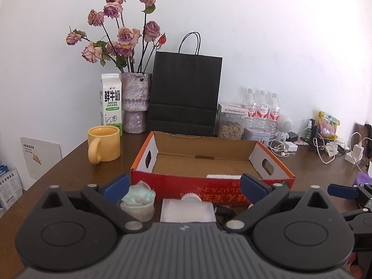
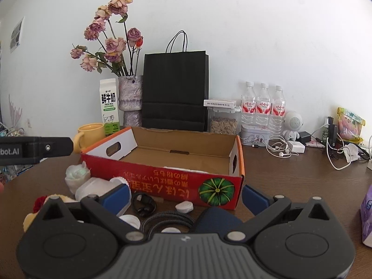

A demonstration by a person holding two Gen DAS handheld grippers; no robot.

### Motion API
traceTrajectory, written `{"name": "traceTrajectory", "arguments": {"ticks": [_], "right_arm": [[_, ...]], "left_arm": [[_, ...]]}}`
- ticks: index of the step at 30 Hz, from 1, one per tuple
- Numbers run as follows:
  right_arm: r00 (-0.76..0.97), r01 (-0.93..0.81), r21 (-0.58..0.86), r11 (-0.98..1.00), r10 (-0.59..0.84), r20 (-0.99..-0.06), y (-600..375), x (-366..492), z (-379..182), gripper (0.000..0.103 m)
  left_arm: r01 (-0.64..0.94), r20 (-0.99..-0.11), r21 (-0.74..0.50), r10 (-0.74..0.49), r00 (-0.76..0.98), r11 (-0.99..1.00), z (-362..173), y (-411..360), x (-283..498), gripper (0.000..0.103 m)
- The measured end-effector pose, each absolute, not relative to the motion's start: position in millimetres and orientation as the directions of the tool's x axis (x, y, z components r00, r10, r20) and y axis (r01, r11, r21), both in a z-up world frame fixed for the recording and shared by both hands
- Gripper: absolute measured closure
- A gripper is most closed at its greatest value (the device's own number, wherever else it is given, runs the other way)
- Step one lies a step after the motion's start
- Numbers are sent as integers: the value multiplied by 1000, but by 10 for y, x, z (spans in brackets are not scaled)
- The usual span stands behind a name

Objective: Organize objects
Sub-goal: 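Grasp the second white cap with the left tool while the right tool approaches the navy case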

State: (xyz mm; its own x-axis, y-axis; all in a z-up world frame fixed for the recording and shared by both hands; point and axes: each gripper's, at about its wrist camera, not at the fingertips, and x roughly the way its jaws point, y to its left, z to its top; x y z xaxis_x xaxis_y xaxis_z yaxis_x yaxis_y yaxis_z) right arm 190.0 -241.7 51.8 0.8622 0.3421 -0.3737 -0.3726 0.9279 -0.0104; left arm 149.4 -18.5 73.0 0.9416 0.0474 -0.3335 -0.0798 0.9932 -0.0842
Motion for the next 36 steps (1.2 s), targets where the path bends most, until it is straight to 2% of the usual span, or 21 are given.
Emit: {"name": "traceTrajectory", "arguments": {"ticks": [17,29,32,34,36], "right_arm": [[824,-388,-31,921,332,-458,-2662,1154,237,0],[809,-376,-13,926,321,-493,-2771,1021,121,0],[807,-379,-9,925,325,-493,-2774,1010,111,0],[805,-379,-8,925,326,-496,-2774,1009,103,0],[803,-378,-7,926,325,-499,-2773,1019,91,0]], "left_arm": [[-6,-445,-16,-2,896,1000,292,-215,753,0],[143,-570,-65,-154,807,988,-135,-532,534,0],[144,-578,-64,-155,801,987,-180,-568,542,0],[134,-579,-61,-145,802,989,-194,-566,553,4],[135,-588,-60,-144,796,989,-210,-572,579,18]]}}
